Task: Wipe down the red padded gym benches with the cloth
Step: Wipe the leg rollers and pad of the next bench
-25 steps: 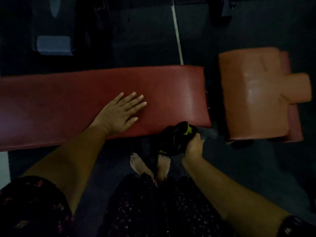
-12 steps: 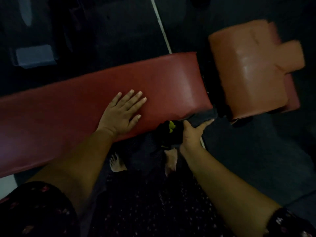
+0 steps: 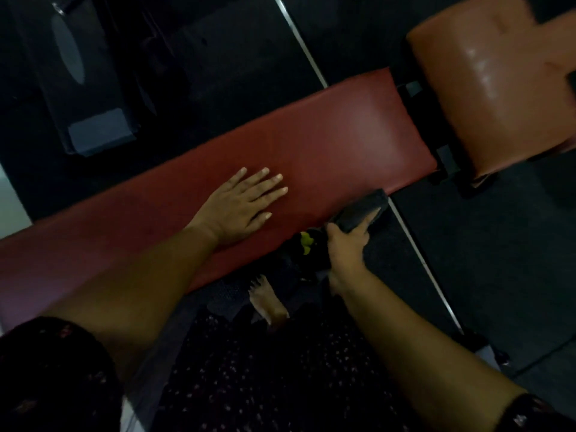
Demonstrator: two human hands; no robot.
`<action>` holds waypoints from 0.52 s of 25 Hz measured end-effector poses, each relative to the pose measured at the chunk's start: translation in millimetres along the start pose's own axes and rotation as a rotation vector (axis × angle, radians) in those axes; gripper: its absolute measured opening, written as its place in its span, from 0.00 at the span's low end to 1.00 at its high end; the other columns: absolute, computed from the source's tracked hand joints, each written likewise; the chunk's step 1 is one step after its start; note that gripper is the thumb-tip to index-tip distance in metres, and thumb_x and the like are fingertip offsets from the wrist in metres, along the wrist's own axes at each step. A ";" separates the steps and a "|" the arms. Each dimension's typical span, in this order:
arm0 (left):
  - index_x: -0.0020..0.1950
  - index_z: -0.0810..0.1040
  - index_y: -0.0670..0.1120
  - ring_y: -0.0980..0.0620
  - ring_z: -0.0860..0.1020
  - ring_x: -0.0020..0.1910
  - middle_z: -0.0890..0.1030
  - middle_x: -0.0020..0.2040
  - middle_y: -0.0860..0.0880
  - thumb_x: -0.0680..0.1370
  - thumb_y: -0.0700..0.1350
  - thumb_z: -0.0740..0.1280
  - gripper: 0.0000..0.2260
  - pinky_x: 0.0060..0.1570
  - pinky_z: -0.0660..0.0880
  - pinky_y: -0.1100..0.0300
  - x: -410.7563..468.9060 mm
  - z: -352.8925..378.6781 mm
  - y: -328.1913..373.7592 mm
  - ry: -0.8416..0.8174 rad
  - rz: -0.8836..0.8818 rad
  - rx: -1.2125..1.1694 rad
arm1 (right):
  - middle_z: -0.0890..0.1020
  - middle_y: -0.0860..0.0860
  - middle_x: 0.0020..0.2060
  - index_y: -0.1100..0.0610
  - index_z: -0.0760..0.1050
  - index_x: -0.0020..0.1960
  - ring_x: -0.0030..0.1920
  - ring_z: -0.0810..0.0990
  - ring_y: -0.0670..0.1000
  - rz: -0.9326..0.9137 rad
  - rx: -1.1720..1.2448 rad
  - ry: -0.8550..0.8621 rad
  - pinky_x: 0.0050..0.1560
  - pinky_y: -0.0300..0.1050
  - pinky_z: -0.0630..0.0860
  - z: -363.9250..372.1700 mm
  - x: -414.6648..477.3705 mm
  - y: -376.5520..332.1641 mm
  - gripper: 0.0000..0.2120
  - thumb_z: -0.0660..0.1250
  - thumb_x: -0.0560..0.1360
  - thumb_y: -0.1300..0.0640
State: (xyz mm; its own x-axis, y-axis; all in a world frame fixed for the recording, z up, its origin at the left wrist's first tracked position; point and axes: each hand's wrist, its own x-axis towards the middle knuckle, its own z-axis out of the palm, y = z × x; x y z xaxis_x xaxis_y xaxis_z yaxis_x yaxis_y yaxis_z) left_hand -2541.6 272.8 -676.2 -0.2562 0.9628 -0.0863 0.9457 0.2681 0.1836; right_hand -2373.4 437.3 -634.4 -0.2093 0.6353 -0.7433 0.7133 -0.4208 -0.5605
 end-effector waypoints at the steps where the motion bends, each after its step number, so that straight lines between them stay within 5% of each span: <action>1: 0.79 0.57 0.50 0.49 0.55 0.77 0.60 0.78 0.48 0.83 0.55 0.50 0.25 0.76 0.44 0.50 -5.7 1.6 -7.9 -0.004 0.021 0.018 | 0.53 0.58 0.75 0.45 0.37 0.79 0.63 0.69 0.58 -0.023 -0.008 0.032 0.58 0.46 0.70 -7.1 7.0 -2.7 0.43 0.64 0.78 0.60; 4: 0.80 0.53 0.52 0.53 0.48 0.78 0.56 0.79 0.50 0.83 0.56 0.49 0.25 0.76 0.45 0.48 -13.4 10.7 -13.7 0.030 0.033 0.035 | 0.55 0.60 0.75 0.44 0.38 0.79 0.63 0.70 0.62 -0.057 -0.078 0.118 0.62 0.54 0.72 -11.8 9.7 -9.1 0.43 0.64 0.77 0.60; 10: 0.79 0.57 0.50 0.49 0.57 0.77 0.60 0.78 0.48 0.82 0.54 0.52 0.25 0.75 0.51 0.45 -15.2 9.4 -12.4 0.104 0.057 0.030 | 0.50 0.57 0.76 0.39 0.37 0.77 0.65 0.69 0.61 -0.120 -0.073 -0.070 0.62 0.48 0.70 53.2 -72.1 22.9 0.43 0.64 0.77 0.58; 13: 0.79 0.56 0.50 0.47 0.58 0.77 0.60 0.79 0.48 0.82 0.54 0.52 0.26 0.75 0.51 0.45 -14.9 7.9 -9.7 0.099 0.038 0.018 | 0.51 0.56 0.75 0.36 0.36 0.75 0.57 0.74 0.58 -0.098 -0.020 -0.078 0.56 0.50 0.77 50.6 -65.7 28.3 0.43 0.64 0.77 0.60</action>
State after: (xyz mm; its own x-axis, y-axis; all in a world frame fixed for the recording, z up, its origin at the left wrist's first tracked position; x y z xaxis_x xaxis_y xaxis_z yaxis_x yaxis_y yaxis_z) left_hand -2545.4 255.6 -684.5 -0.2382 0.9711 0.0175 0.9582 0.2320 0.1675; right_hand -2373.4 350.9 -620.0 -0.3293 0.6204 -0.7117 0.6998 -0.3456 -0.6251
